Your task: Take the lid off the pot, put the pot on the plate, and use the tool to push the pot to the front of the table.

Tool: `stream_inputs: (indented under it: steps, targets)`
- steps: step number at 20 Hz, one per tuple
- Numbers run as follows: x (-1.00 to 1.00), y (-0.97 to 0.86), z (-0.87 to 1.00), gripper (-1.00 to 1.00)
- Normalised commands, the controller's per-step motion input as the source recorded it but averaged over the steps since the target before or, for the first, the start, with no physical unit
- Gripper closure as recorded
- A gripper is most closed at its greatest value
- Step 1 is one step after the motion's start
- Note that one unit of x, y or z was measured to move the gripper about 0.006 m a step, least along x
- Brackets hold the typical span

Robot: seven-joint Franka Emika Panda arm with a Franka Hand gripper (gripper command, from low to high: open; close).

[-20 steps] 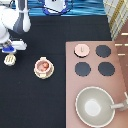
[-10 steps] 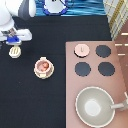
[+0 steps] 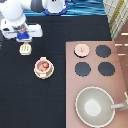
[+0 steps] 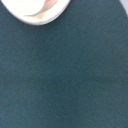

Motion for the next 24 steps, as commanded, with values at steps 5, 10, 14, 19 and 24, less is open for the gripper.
stream_inputs:
  steps: [5,10,14,19,24]
  targets:
    - [-0.77,0.72,-0.52,1.0]
    - [-0.68,0.62,-0.53,1.0]
    - [-0.42,0.51,-0.57,1.0]
    - [-0.29,0.17,-0.39,1.0]
    - [0.21,-0.09,-0.11,1.0]
